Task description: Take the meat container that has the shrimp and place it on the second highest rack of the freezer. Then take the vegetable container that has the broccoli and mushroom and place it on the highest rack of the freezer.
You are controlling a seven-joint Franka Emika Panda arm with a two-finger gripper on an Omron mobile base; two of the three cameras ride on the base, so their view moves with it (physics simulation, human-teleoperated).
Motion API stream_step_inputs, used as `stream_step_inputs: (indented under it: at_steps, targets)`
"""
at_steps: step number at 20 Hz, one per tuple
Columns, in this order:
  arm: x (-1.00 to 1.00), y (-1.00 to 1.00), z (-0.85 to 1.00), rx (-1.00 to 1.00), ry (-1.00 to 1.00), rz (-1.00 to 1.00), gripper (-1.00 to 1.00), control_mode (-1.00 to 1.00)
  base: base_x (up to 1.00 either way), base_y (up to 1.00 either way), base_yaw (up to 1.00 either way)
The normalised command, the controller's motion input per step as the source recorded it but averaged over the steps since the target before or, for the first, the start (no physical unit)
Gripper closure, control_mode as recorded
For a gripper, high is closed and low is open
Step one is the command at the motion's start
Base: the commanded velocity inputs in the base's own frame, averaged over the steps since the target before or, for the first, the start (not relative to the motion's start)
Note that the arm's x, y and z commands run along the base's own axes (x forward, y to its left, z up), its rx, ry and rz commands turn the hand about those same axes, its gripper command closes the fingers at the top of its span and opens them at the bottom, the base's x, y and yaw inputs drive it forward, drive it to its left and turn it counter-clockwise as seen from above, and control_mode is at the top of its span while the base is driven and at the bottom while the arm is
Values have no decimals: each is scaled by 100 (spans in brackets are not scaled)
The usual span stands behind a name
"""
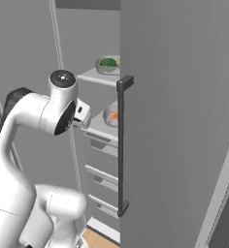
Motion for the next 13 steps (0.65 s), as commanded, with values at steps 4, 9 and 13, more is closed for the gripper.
stream_step_inputs:
  at_steps: [4,9,13]
  targets:
    - [-59,3,-3,-12,1,6,-100,-100,0,0,0]
    - [-82,5,-22,-26,8,13,-100,-100,0,0,0]
    - [-100,0,-19,-23,2,16,-100,-100,0,0,0]
